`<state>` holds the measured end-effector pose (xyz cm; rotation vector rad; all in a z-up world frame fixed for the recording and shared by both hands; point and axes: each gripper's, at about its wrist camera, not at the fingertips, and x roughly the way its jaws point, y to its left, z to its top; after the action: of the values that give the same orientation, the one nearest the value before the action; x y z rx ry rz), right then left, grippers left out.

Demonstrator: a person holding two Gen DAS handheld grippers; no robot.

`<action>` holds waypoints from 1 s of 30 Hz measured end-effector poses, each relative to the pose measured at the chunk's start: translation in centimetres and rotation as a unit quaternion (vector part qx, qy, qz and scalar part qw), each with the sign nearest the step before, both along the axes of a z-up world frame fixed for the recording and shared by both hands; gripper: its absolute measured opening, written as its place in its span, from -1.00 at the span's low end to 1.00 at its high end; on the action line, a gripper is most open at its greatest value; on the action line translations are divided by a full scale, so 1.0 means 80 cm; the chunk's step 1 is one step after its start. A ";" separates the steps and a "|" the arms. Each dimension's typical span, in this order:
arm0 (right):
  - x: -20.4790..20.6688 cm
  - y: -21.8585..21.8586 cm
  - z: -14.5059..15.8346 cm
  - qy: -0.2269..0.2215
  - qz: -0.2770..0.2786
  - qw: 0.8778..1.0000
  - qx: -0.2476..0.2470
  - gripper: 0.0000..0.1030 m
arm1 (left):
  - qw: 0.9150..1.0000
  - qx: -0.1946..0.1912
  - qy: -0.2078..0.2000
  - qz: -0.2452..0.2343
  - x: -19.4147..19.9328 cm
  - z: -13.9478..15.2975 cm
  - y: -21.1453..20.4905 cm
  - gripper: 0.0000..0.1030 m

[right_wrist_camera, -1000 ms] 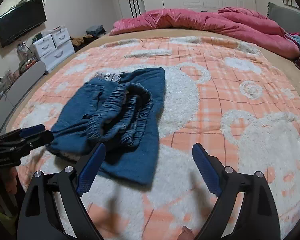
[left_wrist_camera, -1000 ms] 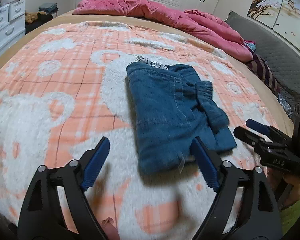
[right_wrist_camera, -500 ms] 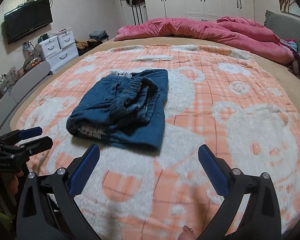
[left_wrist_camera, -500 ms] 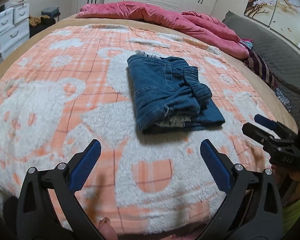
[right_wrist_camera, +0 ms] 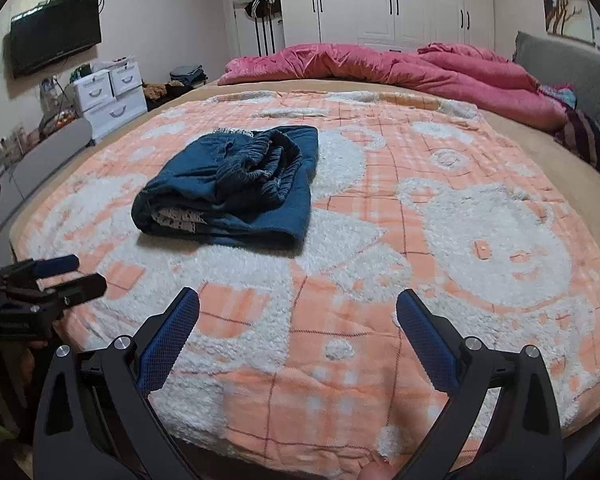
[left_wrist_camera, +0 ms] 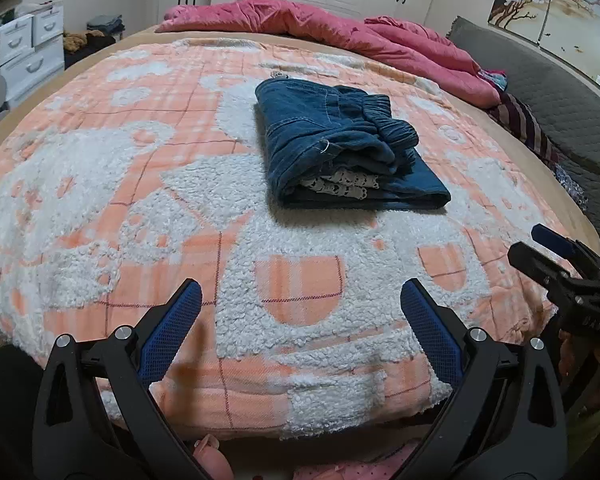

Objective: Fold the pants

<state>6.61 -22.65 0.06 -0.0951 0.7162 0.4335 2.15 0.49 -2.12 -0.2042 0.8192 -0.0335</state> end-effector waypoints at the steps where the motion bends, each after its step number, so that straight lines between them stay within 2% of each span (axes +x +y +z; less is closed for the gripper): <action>1: -0.001 0.001 -0.002 0.000 -0.001 1.000 -0.002 0.91 | 1.000 -0.002 -0.003 0.001 -0.001 -0.001 0.001 0.82; 14: 0.005 -0.004 -0.009 0.017 -0.009 1.000 0.014 0.91 | 1.000 0.005 -0.002 -0.002 -0.002 -0.001 -0.007 0.82; 30: 0.006 -0.004 -0.012 0.021 -0.014 1.000 0.008 0.91 | 1.000 0.015 0.002 0.003 -0.002 0.000 -0.007 0.82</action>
<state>7.11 -22.98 -0.91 -0.0606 0.7540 0.4156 1.96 -0.04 -2.08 -0.1788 0.8224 -0.0164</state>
